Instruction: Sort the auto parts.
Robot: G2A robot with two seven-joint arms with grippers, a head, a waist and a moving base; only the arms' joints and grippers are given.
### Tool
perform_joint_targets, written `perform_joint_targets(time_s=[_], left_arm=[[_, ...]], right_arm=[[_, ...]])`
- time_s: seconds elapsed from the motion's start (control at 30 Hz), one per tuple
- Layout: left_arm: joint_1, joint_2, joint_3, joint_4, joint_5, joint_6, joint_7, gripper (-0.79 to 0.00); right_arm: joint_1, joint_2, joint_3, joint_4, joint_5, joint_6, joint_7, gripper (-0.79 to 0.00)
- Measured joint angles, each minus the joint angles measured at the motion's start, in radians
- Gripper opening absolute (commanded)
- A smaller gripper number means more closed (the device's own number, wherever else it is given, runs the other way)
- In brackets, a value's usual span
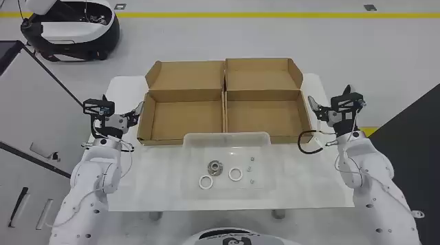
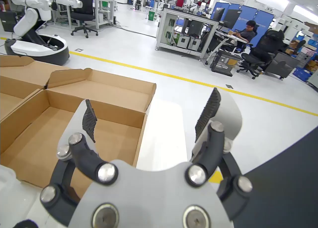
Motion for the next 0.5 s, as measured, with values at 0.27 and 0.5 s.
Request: perform_joint_targets(time_s=[0.27,0.5], left_arm=[[0.0,0.0,0.0,0.0,0.0,0.0,0.0,0.0],[0.0,0.0,0.0,0.0,0.0,0.0,0.0,0.0]], right_arm=[[-0.017,0.021,0.123,-0.169,0.152,-0.269,0.211,0.0],[0.042,0.047,0.193,-0.234,0.306,-0.511,0.471,0.0]])
